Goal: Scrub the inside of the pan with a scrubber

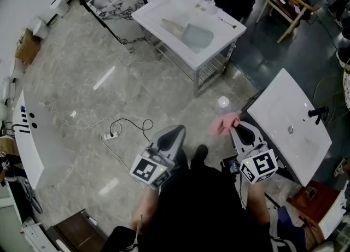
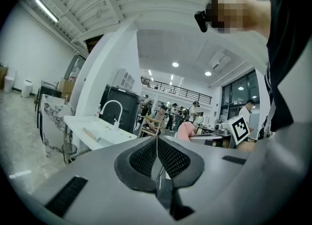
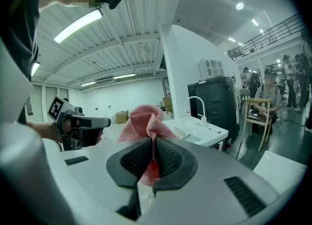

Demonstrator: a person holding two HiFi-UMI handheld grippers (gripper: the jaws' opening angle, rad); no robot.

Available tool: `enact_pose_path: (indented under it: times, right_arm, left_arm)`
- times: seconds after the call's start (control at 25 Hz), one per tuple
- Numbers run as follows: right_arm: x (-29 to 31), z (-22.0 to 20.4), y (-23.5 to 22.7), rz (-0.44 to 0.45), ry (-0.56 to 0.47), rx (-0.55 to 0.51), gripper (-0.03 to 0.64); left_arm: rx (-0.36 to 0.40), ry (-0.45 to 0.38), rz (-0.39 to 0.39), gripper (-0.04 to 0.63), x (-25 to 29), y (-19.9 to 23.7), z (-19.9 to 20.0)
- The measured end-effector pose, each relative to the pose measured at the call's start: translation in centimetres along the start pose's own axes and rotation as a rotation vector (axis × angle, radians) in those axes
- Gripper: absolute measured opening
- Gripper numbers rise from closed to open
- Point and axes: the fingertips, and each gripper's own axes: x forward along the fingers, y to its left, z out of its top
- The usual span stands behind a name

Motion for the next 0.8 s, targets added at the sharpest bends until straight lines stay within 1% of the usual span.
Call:
enact_pose_path:
  times: [0.08, 0.2, 0.32, 0.56, 0.68, 0.8]
  right_arm:
    - [-0.1, -0.1, -0.1, -0.001, -0.002, 0.000, 0.034]
    - [-0.3, -0.1, 0.0, 0.000, -0.007, 0.004, 0.034]
    - [-0.3, 0.0, 0.0, 0.006, -0.011, 0.006, 0.034]
    - [0.8, 0.7, -0.4, 0.010, -0.077, 0.091, 0.037]
    - [2.2, 0.7, -0.1, 0.003, -0.055, 0.074, 0.038]
    - [4.0, 0.6, -0.4, 0.008, -0.034, 0.069, 0.038]
  left_arm:
    - [-0.006, -0.029, -0.013, 0.035, 0.2, -0.3, 0.3]
    - [-0.003, 0.007, 0.007, 0.035, 0.0, -0.2, -0.3]
    - [0.002, 0.012, 0.019, 0.035, -0.1, -0.1, -0.2]
    - [0.018, 0.046, 0.041, 0.035, -0.3, 1.1, -0.7]
    - [0.015, 0.056, 0.043, 0.035, -0.4, 2.4, -0.7]
    - [0.010, 0.048, 0.042, 0.035, 0.5, 4.5, -0.4]
